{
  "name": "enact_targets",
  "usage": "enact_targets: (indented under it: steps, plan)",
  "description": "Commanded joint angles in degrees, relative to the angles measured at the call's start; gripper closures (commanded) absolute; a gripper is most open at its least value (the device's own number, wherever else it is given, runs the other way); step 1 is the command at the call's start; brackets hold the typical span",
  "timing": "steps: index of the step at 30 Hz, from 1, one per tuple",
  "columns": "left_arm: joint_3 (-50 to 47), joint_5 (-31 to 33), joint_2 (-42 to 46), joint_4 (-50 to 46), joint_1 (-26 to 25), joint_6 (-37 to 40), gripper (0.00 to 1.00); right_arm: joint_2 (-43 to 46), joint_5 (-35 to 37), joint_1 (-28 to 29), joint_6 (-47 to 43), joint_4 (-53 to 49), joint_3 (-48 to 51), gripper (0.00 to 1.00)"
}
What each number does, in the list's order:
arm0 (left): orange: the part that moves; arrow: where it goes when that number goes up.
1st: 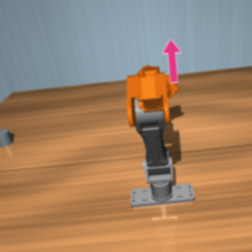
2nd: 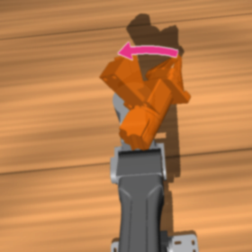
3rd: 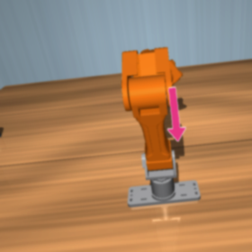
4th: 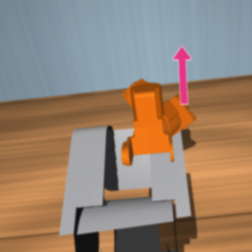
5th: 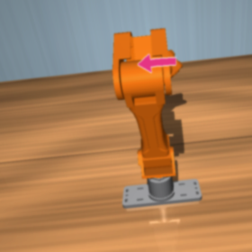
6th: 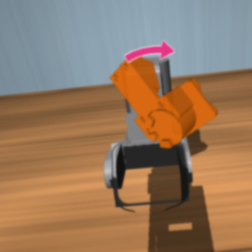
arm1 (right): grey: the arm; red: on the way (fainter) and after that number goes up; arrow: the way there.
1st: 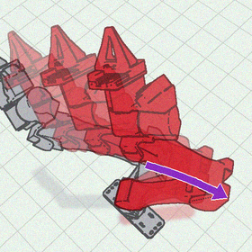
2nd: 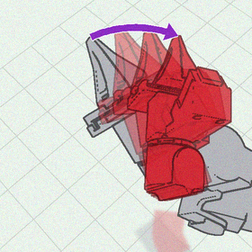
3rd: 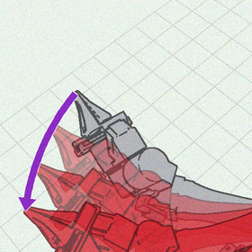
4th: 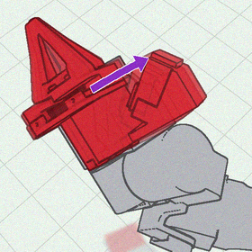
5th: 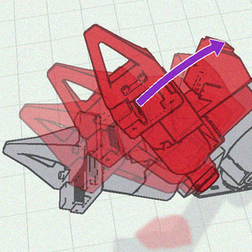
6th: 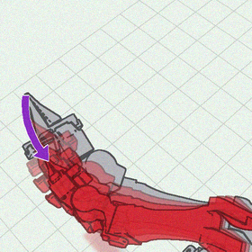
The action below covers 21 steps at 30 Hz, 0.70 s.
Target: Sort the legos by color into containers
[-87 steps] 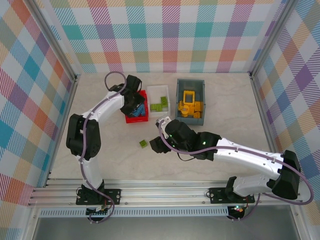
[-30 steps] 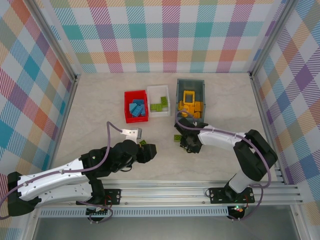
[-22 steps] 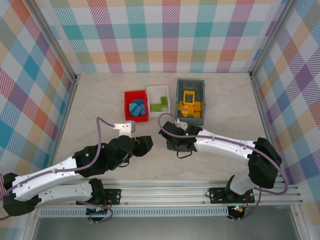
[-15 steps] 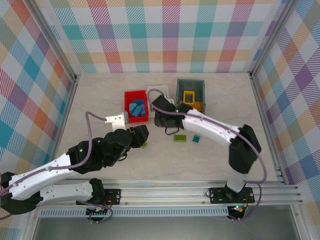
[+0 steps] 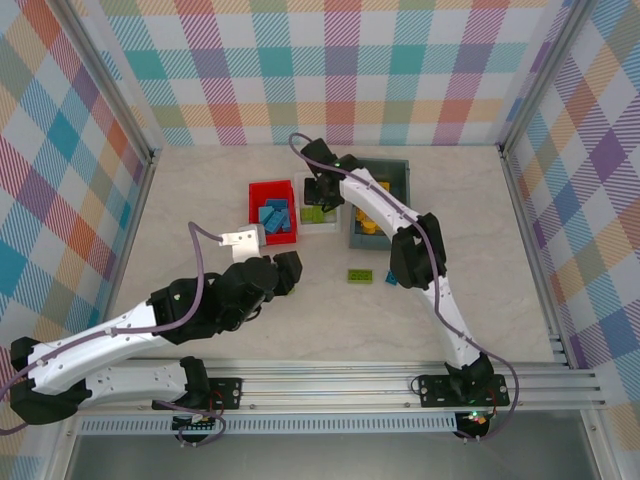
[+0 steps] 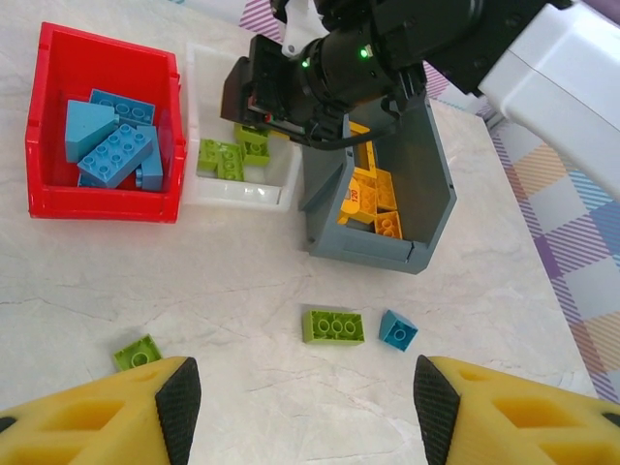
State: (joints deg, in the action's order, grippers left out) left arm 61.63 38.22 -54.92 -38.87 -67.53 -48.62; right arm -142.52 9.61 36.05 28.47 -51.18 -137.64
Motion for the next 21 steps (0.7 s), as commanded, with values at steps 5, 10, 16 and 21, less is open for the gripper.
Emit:
enact_targets:
  steps: [5,10,16,21]
  plan:
    - [-0.8,-1.6,-1.8,1.2,-0.4,-0.7,0.39,-0.1,-3.6,0.1,-3.8,-4.5,-5.0,0.42]
    - [-0.5,-2.4,-2.9,1.5,-0.4,-0.6,0.39,9.0,-1.4,1.3,-4.2,-2.6,0.3,0.45]
    - [1.0,-4.8,-6.4,0.6,0.2,-1.9,0.39,29.2,4.4,3.0,-3.2,3.9,17.6,0.49]
    - [3.9,-12.9,-16.1,3.0,1.0,-3.5,0.40,52.1,10.5,2.9,-0.3,7.5,41.1,0.49]
